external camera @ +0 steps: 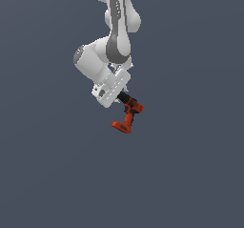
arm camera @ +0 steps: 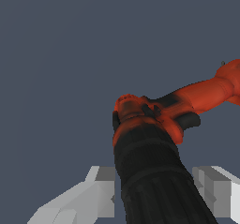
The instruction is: Pick up the object and move it to a goal position.
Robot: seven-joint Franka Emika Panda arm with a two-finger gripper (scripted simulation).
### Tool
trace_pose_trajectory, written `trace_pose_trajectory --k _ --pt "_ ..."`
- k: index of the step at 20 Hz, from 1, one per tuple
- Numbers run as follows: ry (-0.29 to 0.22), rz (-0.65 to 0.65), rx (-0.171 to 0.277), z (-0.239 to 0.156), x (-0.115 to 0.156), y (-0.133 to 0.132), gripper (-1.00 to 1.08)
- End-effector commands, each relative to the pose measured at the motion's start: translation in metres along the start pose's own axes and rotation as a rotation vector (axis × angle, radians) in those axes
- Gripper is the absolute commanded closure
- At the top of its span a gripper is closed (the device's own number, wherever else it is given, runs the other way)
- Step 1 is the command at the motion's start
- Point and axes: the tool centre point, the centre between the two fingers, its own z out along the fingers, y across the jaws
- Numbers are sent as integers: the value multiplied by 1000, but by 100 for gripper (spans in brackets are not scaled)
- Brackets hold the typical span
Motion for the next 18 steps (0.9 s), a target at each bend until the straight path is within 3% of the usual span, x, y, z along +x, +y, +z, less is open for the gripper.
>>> trace_pose_trajectory --k 1,10,18 --pt "1 -1 -2 -9 5 -17 108" --pt "3 -3 1 -38 20 -74 108" --pt "5 -4 4 -55 30 -106 108"
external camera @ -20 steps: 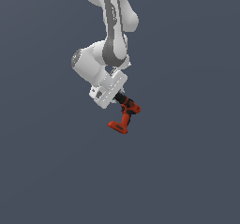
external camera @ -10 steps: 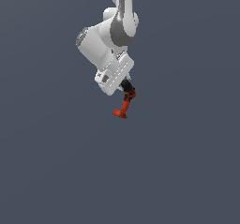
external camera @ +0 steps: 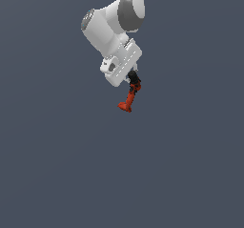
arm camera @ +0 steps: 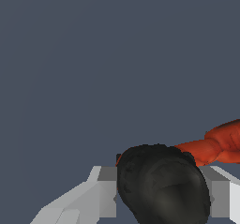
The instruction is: Pick up the object and move it to a goal position.
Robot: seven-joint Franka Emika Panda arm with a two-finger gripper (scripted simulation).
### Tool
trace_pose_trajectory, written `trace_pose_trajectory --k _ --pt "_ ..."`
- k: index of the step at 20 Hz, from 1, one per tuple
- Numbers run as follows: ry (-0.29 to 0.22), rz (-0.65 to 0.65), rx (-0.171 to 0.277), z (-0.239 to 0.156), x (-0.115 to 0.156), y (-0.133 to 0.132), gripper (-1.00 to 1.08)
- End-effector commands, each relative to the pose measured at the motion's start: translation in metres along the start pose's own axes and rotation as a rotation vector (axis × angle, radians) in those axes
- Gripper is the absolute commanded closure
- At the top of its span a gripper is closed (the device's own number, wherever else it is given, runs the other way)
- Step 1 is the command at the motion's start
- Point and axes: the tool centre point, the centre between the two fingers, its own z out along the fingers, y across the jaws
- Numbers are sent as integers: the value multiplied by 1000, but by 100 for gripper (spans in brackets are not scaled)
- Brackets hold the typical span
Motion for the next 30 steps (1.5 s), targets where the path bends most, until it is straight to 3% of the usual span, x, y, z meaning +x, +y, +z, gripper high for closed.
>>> trace_pose_trajectory --k 1,15,30 --pt "3 -2 -3 -6 4 -7 108" --pt "0 0 1 -16 13 -16 108" --pt "-1 1 0 -73 77 -27 108"
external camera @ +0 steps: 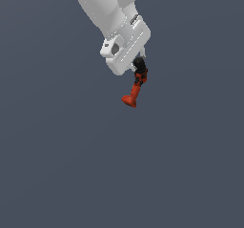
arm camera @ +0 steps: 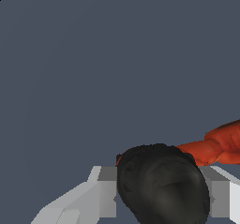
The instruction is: Pick up the object and move it to a goal position.
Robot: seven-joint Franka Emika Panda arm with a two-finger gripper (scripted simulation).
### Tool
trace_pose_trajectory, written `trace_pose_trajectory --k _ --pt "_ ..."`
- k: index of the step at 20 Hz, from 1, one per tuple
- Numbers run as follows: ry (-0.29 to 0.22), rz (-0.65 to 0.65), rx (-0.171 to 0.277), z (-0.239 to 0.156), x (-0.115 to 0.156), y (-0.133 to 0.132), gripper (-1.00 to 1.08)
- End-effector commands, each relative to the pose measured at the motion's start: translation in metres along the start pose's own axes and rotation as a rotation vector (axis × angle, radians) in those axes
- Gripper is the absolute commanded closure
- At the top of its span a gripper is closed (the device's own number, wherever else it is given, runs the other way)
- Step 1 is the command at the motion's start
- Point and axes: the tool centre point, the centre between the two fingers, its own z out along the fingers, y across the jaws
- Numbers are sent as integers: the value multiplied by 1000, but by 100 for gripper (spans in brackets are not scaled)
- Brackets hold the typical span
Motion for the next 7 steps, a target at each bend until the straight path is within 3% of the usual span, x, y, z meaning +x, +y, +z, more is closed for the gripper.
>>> trace_pose_trajectory --k 1,7 --pt "3 -2 -3 -9 9 -1 108" --pt "3 -2 -3 -14 16 -2 108"
